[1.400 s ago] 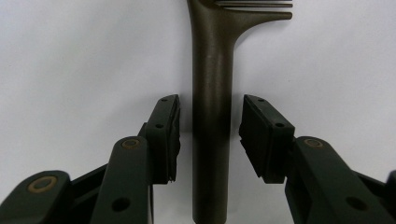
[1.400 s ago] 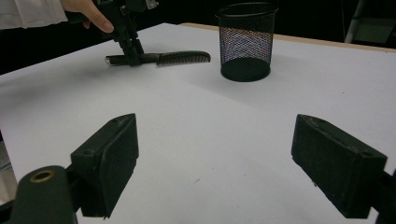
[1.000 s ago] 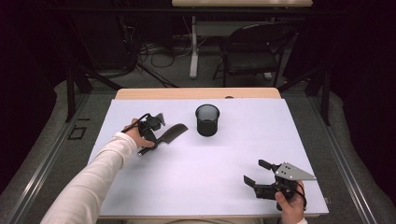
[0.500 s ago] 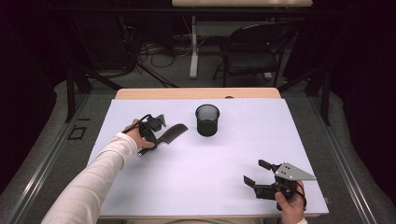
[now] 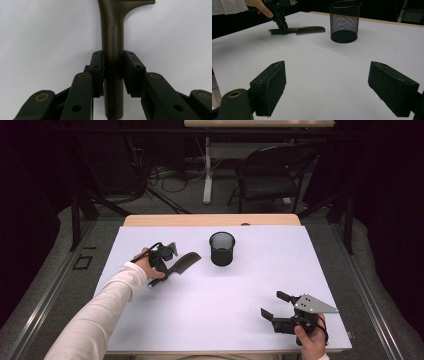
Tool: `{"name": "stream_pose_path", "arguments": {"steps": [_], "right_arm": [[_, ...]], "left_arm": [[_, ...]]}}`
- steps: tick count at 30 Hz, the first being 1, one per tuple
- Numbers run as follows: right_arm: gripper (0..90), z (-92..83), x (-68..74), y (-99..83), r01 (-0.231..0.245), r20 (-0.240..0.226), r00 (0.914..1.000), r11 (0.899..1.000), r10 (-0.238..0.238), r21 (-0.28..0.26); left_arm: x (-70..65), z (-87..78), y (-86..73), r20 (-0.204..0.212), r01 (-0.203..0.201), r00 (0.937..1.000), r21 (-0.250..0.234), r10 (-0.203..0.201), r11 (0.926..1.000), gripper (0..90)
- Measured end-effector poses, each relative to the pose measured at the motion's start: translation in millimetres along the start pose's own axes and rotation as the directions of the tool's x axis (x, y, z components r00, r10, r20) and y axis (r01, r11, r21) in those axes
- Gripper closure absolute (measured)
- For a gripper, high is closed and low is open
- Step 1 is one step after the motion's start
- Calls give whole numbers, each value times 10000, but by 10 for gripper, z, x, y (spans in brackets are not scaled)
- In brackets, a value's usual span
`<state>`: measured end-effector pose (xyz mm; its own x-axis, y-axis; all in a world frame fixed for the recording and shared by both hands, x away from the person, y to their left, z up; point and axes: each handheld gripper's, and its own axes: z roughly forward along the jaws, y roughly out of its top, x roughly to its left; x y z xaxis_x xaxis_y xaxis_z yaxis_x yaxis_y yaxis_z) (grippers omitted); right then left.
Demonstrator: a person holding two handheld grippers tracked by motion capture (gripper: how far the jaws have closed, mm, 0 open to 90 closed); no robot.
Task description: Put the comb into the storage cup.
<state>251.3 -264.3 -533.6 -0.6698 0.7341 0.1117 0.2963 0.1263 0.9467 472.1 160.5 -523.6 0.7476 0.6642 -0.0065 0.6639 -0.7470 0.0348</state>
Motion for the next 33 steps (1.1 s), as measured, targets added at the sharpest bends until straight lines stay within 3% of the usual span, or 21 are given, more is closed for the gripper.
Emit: {"name": "stream_pose_path", "arguments": {"steps": [10, 33], "right_arm": [[147, 0, 1, 1, 31, 7, 10000, 10000, -31, 6], [147, -4, 0, 1, 38, 19, 10000, 10000, -38, 65]], "left_arm": [[10, 0, 3, 79, 39, 10000, 32, -40, 10000, 721], [57, -21, -17, 190, 562, 9982, -47, -561, 9984, 725]]}}
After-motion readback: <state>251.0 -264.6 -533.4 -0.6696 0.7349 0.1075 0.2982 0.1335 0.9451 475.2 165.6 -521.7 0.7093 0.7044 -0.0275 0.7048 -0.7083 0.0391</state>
